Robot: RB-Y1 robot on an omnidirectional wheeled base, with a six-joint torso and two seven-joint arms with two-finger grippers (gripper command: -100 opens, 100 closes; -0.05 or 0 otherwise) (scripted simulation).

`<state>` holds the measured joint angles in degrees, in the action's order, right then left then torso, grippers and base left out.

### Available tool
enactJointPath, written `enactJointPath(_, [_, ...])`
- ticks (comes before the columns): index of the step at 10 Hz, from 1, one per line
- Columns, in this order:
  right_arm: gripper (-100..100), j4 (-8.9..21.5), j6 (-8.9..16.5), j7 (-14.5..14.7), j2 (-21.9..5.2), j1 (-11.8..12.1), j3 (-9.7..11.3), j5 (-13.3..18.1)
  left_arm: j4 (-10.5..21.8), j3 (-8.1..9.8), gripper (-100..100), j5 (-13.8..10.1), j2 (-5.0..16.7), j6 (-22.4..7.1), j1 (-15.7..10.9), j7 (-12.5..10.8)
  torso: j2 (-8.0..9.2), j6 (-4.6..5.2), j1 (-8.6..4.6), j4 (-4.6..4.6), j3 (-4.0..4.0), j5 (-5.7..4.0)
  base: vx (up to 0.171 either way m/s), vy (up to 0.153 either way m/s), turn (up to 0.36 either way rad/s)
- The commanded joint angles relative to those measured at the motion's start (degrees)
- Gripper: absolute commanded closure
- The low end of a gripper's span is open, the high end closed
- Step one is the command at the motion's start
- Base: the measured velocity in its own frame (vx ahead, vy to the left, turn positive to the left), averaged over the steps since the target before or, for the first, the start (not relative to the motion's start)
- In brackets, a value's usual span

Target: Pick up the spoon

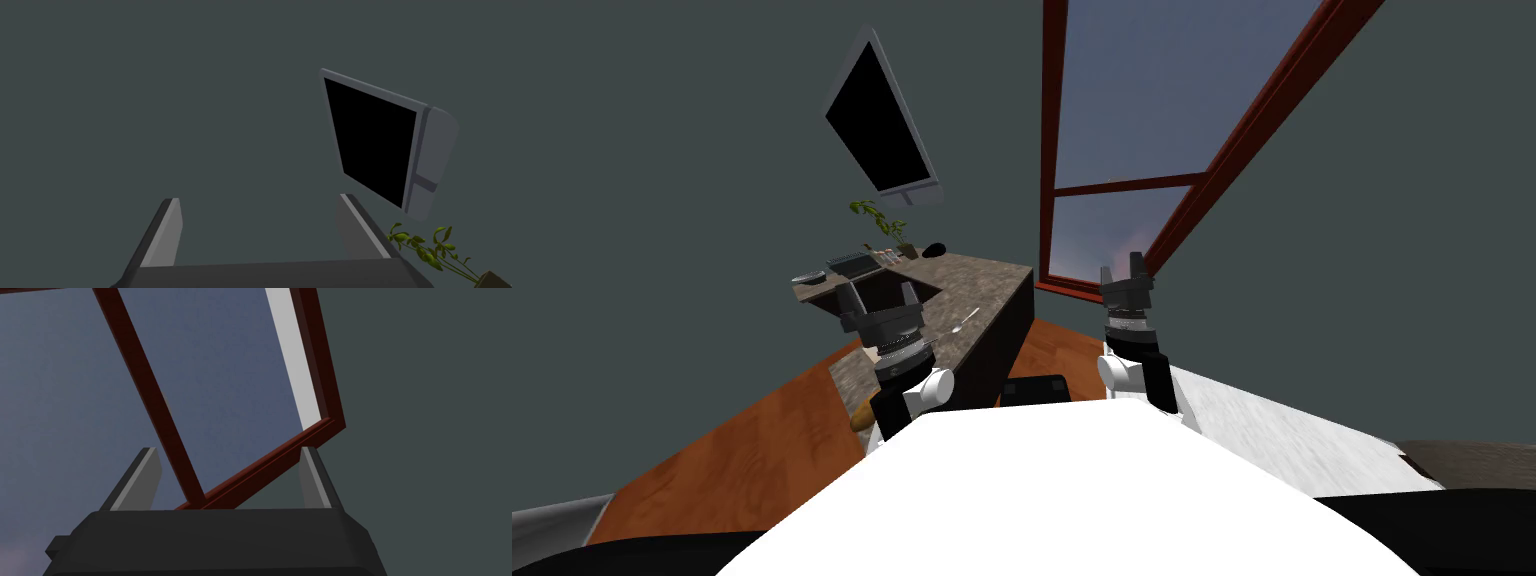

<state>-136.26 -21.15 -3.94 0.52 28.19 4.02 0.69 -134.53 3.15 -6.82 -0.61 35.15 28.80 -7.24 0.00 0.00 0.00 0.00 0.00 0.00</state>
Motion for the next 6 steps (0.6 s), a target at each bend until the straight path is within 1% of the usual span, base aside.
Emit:
enactJointPath(1, [0, 0.0, 0.0, 0.0, 0.0, 0.0, 0.0, 0.0, 0.2, 0.45, -100, -0.4, 2.3, -1.3, -0.1, -0.4, 0.00, 0.00, 0.00, 0.00, 0.00, 0.00, 0.005, -0.006, -0.031])
enactJointPath(4, [0, 0.0, 0.0, 0.0, 0.0, 0.0, 0.0, 0.0, 0.9, 2.36, -100, -2.1, 6.5, -5.9, -0.6, -2.0, -0.06, 0.00, -0.03, -0.01, -0.04, -0.01, 0.017, -0.016, -0.058])
enactJointPath(5, [0, 0.0, 0.0, 0.0, 0.0, 0.0, 0.0, 0.0, 0.9, 2.36, -100, -2.1, 6.5, -6.6, -0.6, -2.0, -0.07, 0.01, -0.06, -0.02, -0.04, -0.01, 0.013, -0.019, -0.025])
enactJointPath(6, [0, 0.0, 0.0, 0.0, 0.0, 0.0, 0.0, 0.0, 1.2, 3.31, -100, -2.9, 7.6, -8.5, -0.8, -2.8, -0.06, 0.00, -0.06, -0.01, -0.04, -0.01, 0.014, -0.021, -0.047])
